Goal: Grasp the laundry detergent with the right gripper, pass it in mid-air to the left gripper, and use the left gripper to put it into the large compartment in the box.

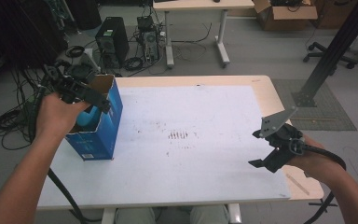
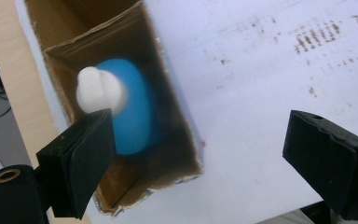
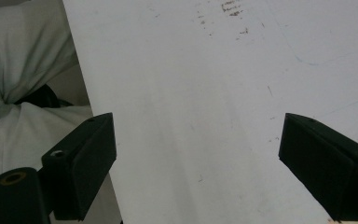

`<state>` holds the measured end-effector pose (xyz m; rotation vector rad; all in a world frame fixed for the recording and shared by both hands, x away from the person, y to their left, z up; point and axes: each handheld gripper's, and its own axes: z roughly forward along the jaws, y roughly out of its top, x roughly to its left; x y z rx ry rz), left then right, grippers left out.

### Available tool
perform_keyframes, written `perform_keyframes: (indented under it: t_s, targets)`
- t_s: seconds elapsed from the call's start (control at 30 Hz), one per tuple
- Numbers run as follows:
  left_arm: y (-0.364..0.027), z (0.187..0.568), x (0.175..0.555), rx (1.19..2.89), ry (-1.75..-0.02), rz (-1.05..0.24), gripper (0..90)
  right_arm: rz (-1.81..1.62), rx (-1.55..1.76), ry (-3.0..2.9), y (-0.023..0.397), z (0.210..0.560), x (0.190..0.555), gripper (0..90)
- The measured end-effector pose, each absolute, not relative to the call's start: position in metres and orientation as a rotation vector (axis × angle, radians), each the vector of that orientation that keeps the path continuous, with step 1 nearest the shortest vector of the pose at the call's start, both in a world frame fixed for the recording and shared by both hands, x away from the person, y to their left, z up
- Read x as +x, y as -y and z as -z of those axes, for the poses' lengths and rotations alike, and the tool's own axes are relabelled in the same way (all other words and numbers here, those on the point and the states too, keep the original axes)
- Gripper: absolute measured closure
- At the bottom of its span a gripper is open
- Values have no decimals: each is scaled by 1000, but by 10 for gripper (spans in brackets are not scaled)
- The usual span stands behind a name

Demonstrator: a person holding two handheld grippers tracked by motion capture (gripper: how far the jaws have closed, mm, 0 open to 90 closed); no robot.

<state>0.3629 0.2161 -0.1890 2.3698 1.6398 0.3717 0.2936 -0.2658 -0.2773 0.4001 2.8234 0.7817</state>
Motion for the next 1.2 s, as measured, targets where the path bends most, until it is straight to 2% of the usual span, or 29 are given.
perform_keyframes:
  t_s: [1.2]
  targets:
    - [-132, 174, 356, 2607, -1236, -271, 79, -753, 429, -2835, 266, 271, 296, 106]
